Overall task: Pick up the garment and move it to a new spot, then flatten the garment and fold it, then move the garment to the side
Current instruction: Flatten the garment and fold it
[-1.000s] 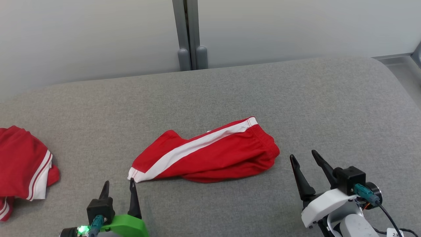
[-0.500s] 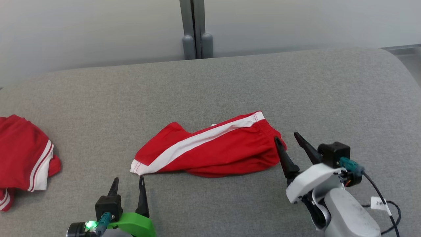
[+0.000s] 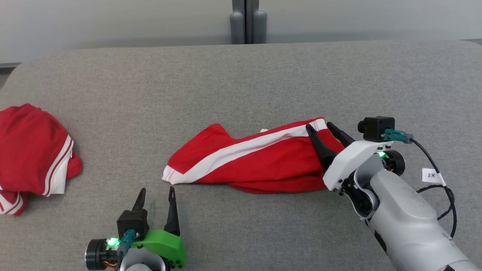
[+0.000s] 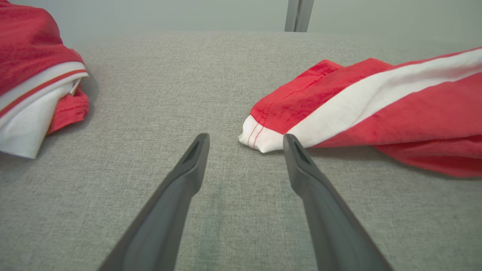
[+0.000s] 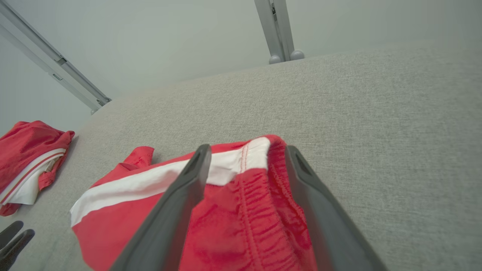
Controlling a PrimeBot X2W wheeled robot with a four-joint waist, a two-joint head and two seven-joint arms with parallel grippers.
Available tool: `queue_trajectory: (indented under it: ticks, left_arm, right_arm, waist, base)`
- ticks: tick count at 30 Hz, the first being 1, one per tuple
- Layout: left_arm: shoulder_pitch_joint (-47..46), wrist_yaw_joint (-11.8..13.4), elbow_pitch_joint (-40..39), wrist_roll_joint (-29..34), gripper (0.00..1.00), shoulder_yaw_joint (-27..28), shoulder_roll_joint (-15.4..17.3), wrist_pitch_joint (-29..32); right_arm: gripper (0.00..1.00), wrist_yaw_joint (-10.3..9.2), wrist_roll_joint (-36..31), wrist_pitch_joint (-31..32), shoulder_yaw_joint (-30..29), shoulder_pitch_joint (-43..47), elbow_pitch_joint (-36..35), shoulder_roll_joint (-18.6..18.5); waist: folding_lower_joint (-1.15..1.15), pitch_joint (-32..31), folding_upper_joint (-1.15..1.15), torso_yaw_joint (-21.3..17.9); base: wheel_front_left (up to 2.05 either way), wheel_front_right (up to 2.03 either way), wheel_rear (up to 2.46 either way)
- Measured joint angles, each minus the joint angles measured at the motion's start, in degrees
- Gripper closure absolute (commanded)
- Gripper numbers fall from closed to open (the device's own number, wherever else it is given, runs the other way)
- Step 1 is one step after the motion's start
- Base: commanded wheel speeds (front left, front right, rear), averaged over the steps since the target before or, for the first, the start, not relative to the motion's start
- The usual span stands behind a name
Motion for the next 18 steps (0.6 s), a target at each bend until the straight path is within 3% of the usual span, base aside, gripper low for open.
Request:
queue_trajectory:
  ticks: [3,8,11,12,13,14,15,18]
  left_arm:
    - [-0.3,0.1,0.1,-0.2,0.0,-0.1,0.0,0.0]
    - [-0.4,0.4,0.3,-0.4,0.0,-0.2,0.0,0.0]
    - [-0.5,0.4,0.5,-0.5,0.0,-0.4,0.0,0.0]
    - [-0.5,0.4,0.5,-0.5,0.0,-0.5,0.0,0.0]
    - [-0.5,0.4,0.5,-0.6,0.0,-0.6,0.0,0.0]
    - [-0.5,0.4,0.5,-0.7,0.0,-0.7,0.0,0.0]
    - [-0.5,0.4,0.5,-1.0,0.0,-0.8,0.0,0.0]
    - [-0.5,0.4,0.4,-1.8,0.0,-0.9,0.0,0.0]
  right_arm:
    - [0.0,0.0,2.5,0.2,1.9,-0.4,0.6,-1.0]
    - [0.22,0.0,5.8,0.3,4.9,-1.5,1.5,-2.0]
    - [0.53,0.0,7.3,0.0,6.5,-2.5,2.2,-2.8]
    - [0.58,0.0,7.7,-0.1,7.0,-2.9,2.4,-3.0]
    - [0.82,0.0,8.0,-0.2,7.5,-3.1,2.6,-3.1]
    - [0.93,0.0,8.3,-0.2,8.0,-3.4,2.9,-3.2]
    - [1.0,0.0,8.7,-0.3,8.5,-3.6,3.1,-3.2]
    - [1.0,0.0,9.4,-1.2,9.9,-3.9,3.6,-3.7]
  waist:
    - [0.0,0.5,0.0,0.7]
    - [0.0,0.8,0.0,1.1]
    - [0.0,0.8,0.0,1.2]
    - [0.0,0.9,0.0,1.2]
    - [0.0,0.9,0.0,1.3]
    - [0.0,0.9,0.0,1.4]
    - [0.0,0.9,0.0,1.5]
    - [0.0,0.8,0.0,1.7]
  base:
    - [0.0,0.0,0.0]
    - [0.0,0.0,0.0]
    - [0.0,0.0,0.0]
    - [0.0,0.0,0.0]
    - [0.0,0.0,0.0]
    - [0.0,0.0,0.0]
    - [0.0,0.0,0.0]
    - [0.0,0.0,0.0]
